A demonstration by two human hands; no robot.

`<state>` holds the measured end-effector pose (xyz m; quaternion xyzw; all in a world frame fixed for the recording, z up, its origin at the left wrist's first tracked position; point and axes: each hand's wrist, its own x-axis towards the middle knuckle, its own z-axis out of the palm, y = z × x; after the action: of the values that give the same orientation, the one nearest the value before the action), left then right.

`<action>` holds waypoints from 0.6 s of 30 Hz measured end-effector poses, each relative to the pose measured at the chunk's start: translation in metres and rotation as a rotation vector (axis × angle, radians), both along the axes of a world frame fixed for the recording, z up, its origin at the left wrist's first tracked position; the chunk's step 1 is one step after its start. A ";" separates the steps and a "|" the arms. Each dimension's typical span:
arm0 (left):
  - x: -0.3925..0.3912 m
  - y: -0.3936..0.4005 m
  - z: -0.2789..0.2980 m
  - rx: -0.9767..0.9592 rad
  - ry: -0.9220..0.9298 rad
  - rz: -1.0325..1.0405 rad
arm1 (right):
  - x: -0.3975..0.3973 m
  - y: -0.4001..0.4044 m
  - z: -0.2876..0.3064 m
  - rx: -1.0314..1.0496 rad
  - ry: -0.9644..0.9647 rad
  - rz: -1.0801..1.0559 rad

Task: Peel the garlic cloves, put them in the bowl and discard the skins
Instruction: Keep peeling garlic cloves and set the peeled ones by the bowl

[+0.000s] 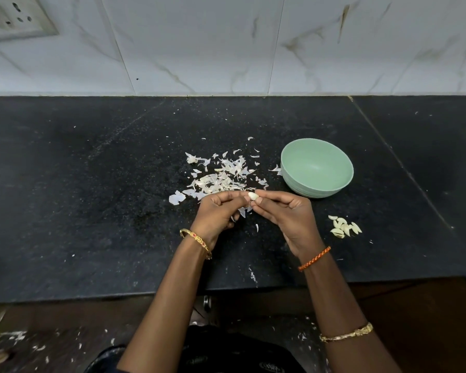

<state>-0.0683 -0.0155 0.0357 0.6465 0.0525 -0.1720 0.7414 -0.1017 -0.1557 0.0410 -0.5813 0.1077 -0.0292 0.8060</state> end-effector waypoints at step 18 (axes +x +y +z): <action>-0.019 -0.017 -0.004 0.206 -0.303 0.030 | -0.017 -0.009 -0.001 0.055 0.164 0.031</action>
<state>-0.0868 -0.0325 0.0315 0.7366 -0.0329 -0.0550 0.6733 -0.1189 -0.1646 0.0397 -0.5608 0.1651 0.0337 0.8106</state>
